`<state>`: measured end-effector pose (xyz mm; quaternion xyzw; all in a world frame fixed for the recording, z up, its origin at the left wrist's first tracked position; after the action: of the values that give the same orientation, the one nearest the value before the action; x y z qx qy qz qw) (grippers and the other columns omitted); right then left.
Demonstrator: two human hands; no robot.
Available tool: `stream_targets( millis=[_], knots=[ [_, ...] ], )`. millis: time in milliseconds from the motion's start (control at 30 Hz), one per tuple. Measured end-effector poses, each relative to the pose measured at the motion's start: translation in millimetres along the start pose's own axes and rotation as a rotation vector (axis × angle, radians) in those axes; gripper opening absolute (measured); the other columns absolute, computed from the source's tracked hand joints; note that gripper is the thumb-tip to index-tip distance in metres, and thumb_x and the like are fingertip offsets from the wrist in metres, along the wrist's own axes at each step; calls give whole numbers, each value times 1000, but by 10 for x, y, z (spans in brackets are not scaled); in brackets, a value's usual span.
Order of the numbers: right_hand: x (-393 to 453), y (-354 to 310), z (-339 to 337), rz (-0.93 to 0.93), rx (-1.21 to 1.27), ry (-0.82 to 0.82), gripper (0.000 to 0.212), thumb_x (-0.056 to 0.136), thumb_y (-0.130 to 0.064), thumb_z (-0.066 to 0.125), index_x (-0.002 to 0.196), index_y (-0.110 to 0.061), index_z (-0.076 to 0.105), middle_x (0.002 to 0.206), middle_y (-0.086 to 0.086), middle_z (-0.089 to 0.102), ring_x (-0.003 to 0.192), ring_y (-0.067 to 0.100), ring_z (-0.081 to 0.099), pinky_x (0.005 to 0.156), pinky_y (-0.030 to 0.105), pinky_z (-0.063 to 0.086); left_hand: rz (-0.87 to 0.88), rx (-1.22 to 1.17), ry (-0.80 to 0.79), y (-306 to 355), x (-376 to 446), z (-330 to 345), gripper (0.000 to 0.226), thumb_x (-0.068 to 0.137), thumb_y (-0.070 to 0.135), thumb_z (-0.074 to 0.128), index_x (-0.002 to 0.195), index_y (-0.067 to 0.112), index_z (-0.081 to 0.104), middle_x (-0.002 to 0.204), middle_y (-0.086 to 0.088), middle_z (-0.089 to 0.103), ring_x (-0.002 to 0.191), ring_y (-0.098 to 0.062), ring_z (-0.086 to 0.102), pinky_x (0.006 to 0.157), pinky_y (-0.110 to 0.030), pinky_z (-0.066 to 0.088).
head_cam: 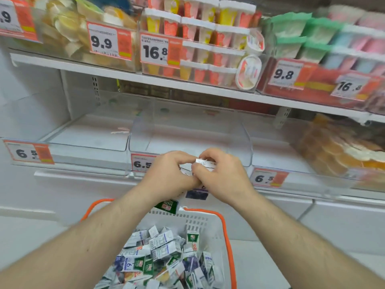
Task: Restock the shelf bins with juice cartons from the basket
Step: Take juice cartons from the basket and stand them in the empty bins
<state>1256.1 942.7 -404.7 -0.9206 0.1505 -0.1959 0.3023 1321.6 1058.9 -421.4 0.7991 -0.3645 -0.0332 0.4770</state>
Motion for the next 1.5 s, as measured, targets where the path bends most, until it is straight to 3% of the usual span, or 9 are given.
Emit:
stream_targets(
  millis=[167,267,433,533,667,767,933,1100,1500],
  knots=[
    [82,619,-364,168,178,73,21,71,-43,59,76,-25,69,80,-7,69,81,16,63,71,32,52,-36,-58,-43,241,261,514,30,67,36,81,97,36,75,97,23,70,81,14,56,69,-11,39],
    [144,885,-811,207,245,286,19,77,-33,63,60,-26,64,58,-14,63,68,13,60,64,28,47,-92,-51,-18,269,391,774,48,68,40,82,114,35,67,108,24,63,74,15,51,68,-6,37],
    [235,1150,-1647,142,299,702,17,87,-33,56,77,-26,68,73,-14,66,73,3,61,67,28,51,-61,42,-62,281,489,1136,58,75,32,79,130,33,58,124,20,54,100,1,49,94,-13,35],
    [490,1379,-1652,210,78,558,25,89,-34,50,91,-19,70,90,-6,70,88,15,61,76,32,48,-61,111,-69,226,554,1279,58,79,31,76,133,32,57,142,15,47,129,0,41,98,-8,23],
    [755,1679,-1227,298,-162,192,32,91,-39,50,102,-20,74,99,4,71,105,29,63,85,34,48,-96,133,-71,100,619,1389,56,80,30,73,134,31,57,144,14,48,133,-1,39,102,-11,23],
    [862,1771,-926,337,-199,-28,26,82,-31,54,61,-15,54,59,1,49,69,27,51,62,31,41,-95,149,-41,51,629,1430,54,79,30,72,132,31,59,138,15,51,128,-1,43,101,-13,27],
    [916,1791,-657,407,-173,-263,23,76,-29,65,64,-11,56,57,2,45,59,22,38,57,31,34,-83,136,-11,45,636,1442,53,78,30,73,130,30,61,131,14,54,122,-2,47,99,-17,34],
    [982,1731,-584,370,-258,-381,38,77,-28,67,53,-13,42,54,1,37,58,23,31,57,32,29,-69,148,-39,47,644,1425,54,79,30,73,132,30,59,133,15,53,123,0,45,98,-15,31],
    [939,1680,-576,305,-434,-521,27,96,-18,42,70,-13,45,73,4,49,65,20,41,60,33,33,-124,65,-73,112,636,1361,54,80,26,73,132,30,59,138,15,50,126,0,43,102,-13,29]
  ],
)
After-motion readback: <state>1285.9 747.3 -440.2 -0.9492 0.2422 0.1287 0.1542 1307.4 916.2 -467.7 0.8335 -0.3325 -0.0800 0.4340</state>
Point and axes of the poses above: each hand's wrist, its own x-axis towards the middle knuckle, its own z-axis out of the palm, y = z × x, the point moved 6 cm from there along x, towards the middle knuckle
